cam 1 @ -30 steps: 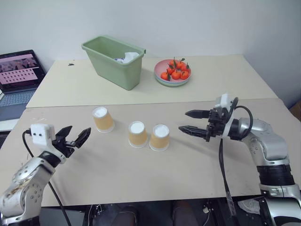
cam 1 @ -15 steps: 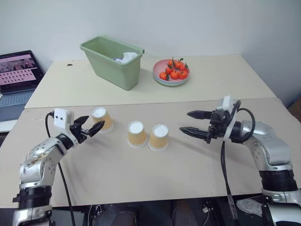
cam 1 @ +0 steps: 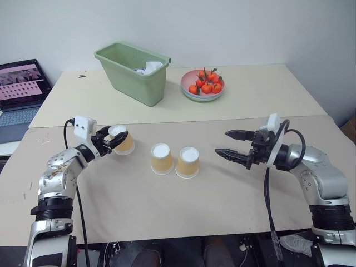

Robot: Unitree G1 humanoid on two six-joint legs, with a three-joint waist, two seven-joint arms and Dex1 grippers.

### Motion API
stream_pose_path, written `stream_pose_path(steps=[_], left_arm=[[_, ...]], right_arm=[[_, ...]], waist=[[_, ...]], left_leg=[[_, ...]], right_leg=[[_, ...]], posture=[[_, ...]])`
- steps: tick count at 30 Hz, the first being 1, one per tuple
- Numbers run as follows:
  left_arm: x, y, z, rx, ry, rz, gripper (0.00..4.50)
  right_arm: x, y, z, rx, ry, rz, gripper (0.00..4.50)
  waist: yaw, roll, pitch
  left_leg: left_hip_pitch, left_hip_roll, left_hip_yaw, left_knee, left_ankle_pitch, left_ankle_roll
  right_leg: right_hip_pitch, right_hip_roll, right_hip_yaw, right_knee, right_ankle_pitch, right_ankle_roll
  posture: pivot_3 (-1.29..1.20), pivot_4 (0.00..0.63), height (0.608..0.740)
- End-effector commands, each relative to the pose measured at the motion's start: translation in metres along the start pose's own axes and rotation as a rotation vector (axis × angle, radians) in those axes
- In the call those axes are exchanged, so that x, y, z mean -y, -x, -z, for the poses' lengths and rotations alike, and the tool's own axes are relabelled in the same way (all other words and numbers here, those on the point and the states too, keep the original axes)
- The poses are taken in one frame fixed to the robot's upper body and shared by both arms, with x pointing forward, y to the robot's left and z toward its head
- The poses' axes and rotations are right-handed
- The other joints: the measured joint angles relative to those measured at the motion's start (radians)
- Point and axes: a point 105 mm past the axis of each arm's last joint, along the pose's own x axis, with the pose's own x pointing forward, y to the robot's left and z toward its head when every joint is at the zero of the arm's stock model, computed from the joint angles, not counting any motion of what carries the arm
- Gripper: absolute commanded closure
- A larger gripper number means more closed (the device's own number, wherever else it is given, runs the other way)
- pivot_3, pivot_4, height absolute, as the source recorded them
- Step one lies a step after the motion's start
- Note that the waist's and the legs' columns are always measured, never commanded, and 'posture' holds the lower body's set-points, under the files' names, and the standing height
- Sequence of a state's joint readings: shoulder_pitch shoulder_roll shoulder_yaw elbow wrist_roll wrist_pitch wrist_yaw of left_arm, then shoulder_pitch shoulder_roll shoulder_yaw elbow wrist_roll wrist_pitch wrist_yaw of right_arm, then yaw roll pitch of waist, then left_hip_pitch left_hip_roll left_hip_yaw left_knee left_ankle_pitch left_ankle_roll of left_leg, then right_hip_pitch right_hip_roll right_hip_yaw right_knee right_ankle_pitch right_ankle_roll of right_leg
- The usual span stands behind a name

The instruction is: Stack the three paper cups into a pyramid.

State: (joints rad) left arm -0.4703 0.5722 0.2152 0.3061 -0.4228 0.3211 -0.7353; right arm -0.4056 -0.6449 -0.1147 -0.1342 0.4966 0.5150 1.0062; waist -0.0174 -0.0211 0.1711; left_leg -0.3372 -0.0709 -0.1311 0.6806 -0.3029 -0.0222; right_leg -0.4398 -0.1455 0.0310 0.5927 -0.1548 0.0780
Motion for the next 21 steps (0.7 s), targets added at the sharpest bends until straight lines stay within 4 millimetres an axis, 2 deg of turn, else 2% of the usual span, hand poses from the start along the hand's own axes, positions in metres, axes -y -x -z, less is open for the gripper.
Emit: stream_pose_path(steps=[1, 5, 10, 13, 14, 18, 21], left_arm=[[0.006, -0.004, -0.018, 0.023, -0.072, 0.039, 1.76], [0.023, -0.011, -0.04, 0.061, -0.111, 0.14, 1.76], [0.074, -0.025, -0.104, 0.161, -0.199, 0.415, 1.76], [0.099, -0.028, -0.144, 0.222, -0.21, 0.548, 1.76], [0.103, -0.028, -0.152, 0.23, -0.208, 0.576, 1.76], [0.127, -0.021, -0.167, 0.215, -0.165, 0.744, 1.76], [0.146, -0.015, -0.162, 0.173, -0.141, 0.872, 1.76]], right_arm=[[-0.001, 0.005, -0.018, 0.055, 0.053, 0.005, 0.0], [0.0, 0.004, -0.018, 0.056, 0.054, 0.001, 0.0], [0.001, 0.0, -0.019, 0.055, 0.061, -0.011, 0.0], [0.0, 0.0, -0.019, 0.051, 0.063, -0.009, 0.0], [0.0, 0.0, -0.018, 0.049, 0.064, -0.006, 0.0], [0.0, 0.004, -0.018, 0.046, 0.064, 0.007, 0.0], [0.0, 0.008, -0.018, 0.046, 0.064, 0.02, 0.0]], waist=[[0.0, 0.0, 0.0], [0.002, -0.001, 0.0], [0.005, -0.005, 0.003], [0.003, -0.005, 0.003], [0.002, -0.005, 0.003], [-0.015, -0.005, 0.003], [-0.024, -0.005, 0.003]], left_leg=[[0.0, 0.0, 0.0, 0.0, 0.0, 0.0], [0.0, 0.0, 0.0, 0.0, 0.0, 0.0], [-0.001, 0.0, 0.0, 0.002, 0.0, 0.0], [-0.002, -0.001, 0.0, 0.002, 0.0, 0.0], [-0.002, 0.0, 0.0, 0.002, 0.0, 0.0], [-0.002, 0.0, 0.0, 0.002, 0.0, 0.0], [-0.003, 0.0, 0.0, 0.002, 0.0, 0.0]], right_leg=[[0.0, 0.0, 0.0, 0.0, 0.0, 0.0], [0.0, 0.0, 0.0, 0.0, 0.0, 0.0], [0.0, 0.0, 0.0, 0.0, 0.0, 0.001], [0.0, 0.0, 0.0, 0.0, 0.001, 0.001], [0.0, 0.0, 0.0, 0.0, 0.001, 0.001], [0.0, 0.0, 0.0, 0.0, 0.001, 0.002], [0.0, 0.0, 0.0, 0.0, 0.0, 0.002]], posture=[[0.0, 0.15, 0.727], [0.0, 0.15, 0.727], [0.0, 0.15, 0.727], [0.0, 0.15, 0.727], [0.0, 0.15, 0.727], [0.0, 0.15, 0.727], [0.0, 0.15, 0.727]])
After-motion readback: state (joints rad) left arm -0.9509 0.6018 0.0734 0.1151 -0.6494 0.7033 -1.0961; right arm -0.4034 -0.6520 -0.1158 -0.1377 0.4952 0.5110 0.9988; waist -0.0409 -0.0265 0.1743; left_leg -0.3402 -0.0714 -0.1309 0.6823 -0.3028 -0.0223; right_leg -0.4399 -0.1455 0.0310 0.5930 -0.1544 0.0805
